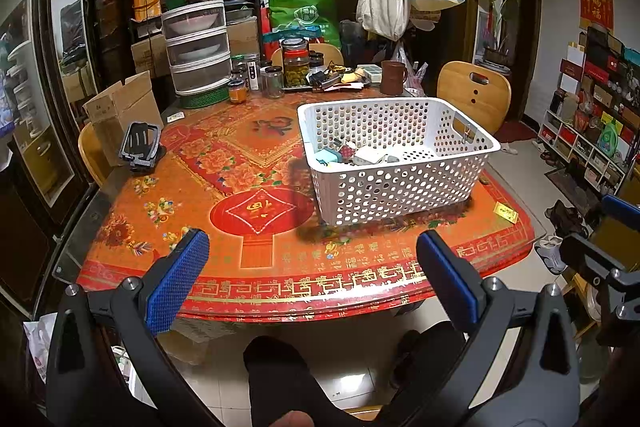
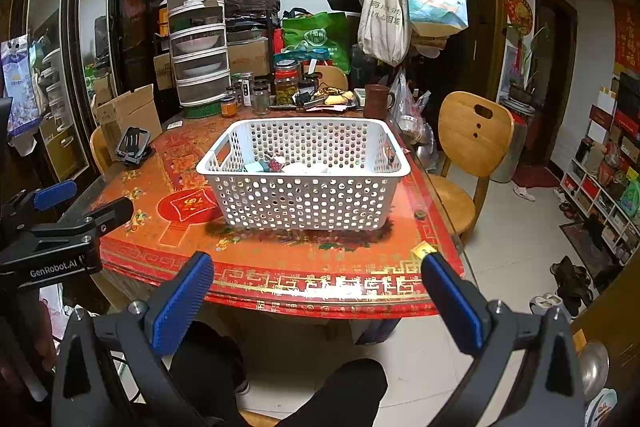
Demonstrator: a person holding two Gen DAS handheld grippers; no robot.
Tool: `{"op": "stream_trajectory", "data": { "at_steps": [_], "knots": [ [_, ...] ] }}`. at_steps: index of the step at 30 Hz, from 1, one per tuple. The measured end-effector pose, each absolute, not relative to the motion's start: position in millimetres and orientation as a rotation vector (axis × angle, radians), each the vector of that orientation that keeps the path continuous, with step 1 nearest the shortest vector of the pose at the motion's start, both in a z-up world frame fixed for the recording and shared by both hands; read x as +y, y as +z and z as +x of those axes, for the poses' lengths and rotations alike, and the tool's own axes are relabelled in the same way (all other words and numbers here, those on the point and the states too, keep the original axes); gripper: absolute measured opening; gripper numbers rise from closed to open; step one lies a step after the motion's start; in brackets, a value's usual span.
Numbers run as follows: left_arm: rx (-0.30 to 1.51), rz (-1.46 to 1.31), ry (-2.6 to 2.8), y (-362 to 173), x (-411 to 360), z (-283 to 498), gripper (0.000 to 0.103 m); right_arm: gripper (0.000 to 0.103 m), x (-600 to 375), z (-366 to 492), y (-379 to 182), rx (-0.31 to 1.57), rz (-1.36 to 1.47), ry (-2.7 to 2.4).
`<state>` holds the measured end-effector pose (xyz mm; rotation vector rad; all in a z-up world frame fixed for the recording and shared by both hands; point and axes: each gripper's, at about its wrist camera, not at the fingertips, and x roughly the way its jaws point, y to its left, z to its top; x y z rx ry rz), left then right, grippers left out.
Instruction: Organize rigid objects
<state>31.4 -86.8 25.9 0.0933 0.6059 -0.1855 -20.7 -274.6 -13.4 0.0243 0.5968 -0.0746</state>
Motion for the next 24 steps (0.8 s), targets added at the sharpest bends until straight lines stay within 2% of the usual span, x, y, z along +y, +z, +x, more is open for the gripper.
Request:
{"op": "stream_trajectory", "data": {
  "at_steps": [24],
  "knots": [
    [0.618,0.097,-0.186,17.5,-85.8,30.3,0.103,0.103,-274.8,-22.0,-21.5,0.604,0.019,-0.074]
  ]
}}
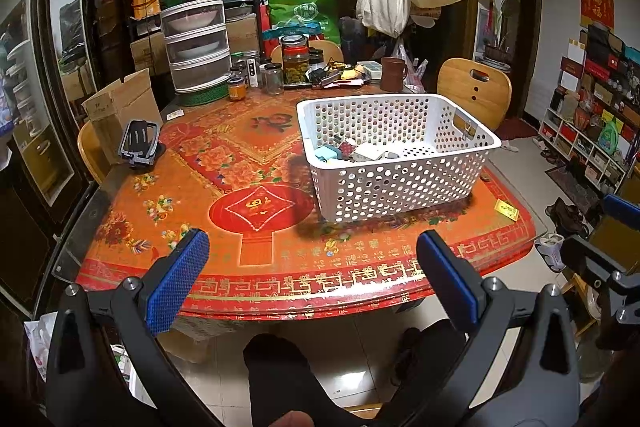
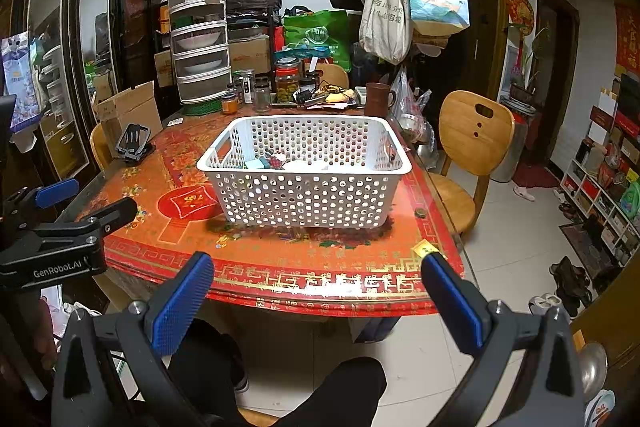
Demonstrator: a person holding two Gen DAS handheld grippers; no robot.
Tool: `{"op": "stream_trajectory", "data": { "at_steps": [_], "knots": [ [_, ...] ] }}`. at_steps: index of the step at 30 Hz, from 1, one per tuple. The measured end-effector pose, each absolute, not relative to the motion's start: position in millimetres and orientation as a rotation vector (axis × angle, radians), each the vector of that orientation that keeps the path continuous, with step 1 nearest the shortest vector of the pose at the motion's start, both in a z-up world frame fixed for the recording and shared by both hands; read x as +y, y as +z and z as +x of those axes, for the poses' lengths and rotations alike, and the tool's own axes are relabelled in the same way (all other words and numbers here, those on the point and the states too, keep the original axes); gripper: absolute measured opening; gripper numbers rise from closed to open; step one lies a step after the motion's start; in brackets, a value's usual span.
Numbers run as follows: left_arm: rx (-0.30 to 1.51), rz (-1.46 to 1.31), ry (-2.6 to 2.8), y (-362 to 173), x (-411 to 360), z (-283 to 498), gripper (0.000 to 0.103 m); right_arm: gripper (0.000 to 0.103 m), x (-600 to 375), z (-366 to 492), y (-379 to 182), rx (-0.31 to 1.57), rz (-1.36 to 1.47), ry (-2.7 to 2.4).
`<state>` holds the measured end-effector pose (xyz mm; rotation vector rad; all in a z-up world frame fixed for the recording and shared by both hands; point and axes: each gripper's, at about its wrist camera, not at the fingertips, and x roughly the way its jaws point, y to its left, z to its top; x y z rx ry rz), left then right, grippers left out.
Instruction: Organize rigid objects
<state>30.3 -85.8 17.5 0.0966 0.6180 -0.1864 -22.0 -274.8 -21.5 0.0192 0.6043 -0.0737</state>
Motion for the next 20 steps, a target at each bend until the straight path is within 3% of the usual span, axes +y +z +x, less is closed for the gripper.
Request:
{"op": "stream_trajectory", "data": {
  "at_steps": [20],
  "knots": [
    [0.592,0.103,-0.199,22.7,-88.9,26.1,0.102,0.103,-274.4,-21.7,-20.6,0.605,0.018,-0.073]
  ]
}}
